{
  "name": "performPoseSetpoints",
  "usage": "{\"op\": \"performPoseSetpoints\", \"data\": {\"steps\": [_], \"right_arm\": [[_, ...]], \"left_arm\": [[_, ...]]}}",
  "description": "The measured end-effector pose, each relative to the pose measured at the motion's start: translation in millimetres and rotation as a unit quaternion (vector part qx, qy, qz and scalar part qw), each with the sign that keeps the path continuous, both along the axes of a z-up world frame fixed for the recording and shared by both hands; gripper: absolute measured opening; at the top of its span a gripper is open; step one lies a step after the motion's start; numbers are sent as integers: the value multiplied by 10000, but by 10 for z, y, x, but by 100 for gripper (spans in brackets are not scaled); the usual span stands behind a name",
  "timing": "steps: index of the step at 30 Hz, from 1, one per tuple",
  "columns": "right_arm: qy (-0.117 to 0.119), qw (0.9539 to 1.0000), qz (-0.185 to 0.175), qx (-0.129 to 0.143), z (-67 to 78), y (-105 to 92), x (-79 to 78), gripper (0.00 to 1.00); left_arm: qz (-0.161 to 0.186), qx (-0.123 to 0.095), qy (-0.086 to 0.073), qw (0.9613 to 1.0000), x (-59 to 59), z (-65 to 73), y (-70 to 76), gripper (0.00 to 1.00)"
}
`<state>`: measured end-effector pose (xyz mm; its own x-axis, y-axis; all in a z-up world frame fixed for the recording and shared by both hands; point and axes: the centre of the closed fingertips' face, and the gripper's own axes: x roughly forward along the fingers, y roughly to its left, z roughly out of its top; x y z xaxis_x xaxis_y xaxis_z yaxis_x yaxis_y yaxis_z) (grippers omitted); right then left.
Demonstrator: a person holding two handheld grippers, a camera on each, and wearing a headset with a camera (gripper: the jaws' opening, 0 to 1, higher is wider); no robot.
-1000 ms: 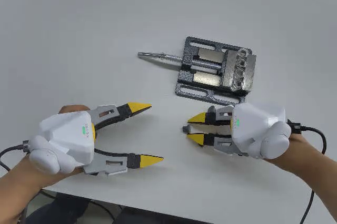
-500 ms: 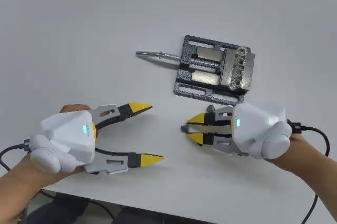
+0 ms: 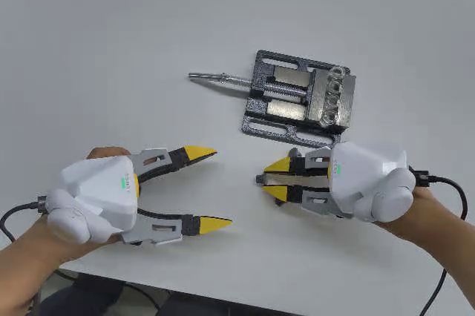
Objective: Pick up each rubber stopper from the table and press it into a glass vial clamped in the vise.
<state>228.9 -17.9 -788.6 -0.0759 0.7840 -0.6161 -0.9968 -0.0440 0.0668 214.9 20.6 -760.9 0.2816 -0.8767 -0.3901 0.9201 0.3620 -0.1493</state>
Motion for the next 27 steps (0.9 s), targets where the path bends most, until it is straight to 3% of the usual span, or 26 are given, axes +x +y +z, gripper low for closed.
{"op": "performPoseSetpoints", "data": {"steps": [7, 14, 27], "right_arm": [[70, 9998, -155, -92, 164, -35, 47, 12], [-13, 9995, -210, -251, 274, -79, 89, 12], [103, 9967, -514, -621, 449, -217, 175, 12]], "left_arm": [[-72, -28, -97, 9999, 49, 55, -84, 54], [-127, -26, -260, 9996, 127, 124, -172, 51], [-386, 127, -562, 9976, 247, 190, -392, 39]]}}
